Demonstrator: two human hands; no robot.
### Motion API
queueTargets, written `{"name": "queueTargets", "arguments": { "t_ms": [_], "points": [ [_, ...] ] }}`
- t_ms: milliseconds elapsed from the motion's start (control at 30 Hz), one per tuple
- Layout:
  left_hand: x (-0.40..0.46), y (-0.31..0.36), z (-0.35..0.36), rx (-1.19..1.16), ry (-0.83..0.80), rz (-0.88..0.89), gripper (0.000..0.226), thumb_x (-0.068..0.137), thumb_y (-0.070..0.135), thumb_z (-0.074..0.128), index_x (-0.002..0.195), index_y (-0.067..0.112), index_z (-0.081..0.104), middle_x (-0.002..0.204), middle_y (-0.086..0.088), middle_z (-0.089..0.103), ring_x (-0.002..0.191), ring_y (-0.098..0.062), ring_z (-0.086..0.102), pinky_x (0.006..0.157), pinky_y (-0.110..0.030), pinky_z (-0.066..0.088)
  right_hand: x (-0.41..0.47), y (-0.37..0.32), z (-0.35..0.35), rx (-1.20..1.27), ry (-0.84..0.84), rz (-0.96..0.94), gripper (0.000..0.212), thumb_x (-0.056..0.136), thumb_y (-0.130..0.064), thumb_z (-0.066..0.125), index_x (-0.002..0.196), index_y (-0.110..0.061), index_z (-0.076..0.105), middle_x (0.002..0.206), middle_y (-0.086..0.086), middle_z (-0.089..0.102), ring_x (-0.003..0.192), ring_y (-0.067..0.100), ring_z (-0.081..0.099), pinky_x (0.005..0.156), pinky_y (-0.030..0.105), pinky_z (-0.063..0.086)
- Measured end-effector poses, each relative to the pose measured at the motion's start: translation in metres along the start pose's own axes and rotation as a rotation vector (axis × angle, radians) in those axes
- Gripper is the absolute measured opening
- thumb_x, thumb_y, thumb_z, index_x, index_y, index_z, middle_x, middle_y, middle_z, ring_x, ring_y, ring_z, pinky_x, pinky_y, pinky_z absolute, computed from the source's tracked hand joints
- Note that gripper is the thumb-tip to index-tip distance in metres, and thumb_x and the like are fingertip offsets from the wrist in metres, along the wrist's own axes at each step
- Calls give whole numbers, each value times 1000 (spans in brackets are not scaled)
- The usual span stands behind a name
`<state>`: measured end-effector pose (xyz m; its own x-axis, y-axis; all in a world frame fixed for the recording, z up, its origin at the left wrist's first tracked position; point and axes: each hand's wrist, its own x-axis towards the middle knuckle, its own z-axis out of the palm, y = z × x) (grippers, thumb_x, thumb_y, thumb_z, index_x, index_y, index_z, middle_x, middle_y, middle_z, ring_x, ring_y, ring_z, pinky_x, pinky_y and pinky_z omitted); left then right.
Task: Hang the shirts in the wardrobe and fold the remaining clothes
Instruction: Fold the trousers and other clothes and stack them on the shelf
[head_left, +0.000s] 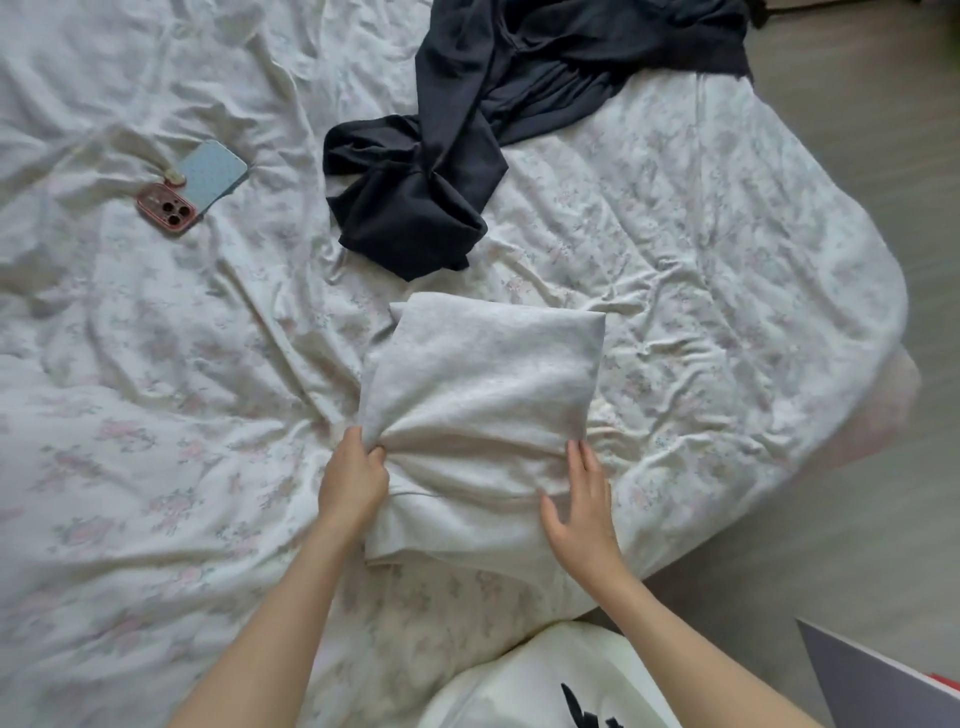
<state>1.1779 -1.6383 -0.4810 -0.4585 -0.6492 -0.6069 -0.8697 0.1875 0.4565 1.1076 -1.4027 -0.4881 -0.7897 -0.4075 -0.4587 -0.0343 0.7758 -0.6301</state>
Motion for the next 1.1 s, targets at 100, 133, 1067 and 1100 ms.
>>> {"name": "queueTargets", "arguments": {
  "t_ms": [100, 133, 1067, 1100],
  "points": [
    [-5, 19, 10, 75, 26, -10, 40, 92, 21, 45, 126, 2, 39, 132, -16, 39, 113, -33, 45, 89, -42, 40, -10, 17, 1, 119, -149, 157, 78, 91, -18, 46, 147, -34, -6, 155, -16, -3, 139, 0, 4, 109, 22, 13],
    [-9, 23, 13, 75, 48, -22, 49, 91, 29, 48, 130, 3, 37, 138, -15, 34, 121, -33, 40, 96, -44, 37, -12, 20, 1, 114, -183, 151, 81, 89, -17, 46, 147, -35, -8, 155, -17, -4, 137, -4, 4, 109, 21, 13],
    [27, 157, 116, 783, -167, 654, 66, 94, 48, 39, 148, 38, 2, 158, 4, -8, 143, -32, -9, 107, -66, 7, -44, 46, -46, -124, -414, -146, 17, 95, -9, 39, 79, -12, 45, 74, 0, 45, 72, 23, 44, 62, 34, 30],
    [28, 156, 116, 783, -166, 651, 66, 94, 48, 39, 148, 38, 1, 158, 4, -8, 144, -32, -9, 107, -65, 7, -48, 45, -45, -104, -426, -148, 18, 95, -9, 40, 78, -12, 42, 72, 0, 43, 70, 22, 41, 60, 34, 27]
  ]
}}
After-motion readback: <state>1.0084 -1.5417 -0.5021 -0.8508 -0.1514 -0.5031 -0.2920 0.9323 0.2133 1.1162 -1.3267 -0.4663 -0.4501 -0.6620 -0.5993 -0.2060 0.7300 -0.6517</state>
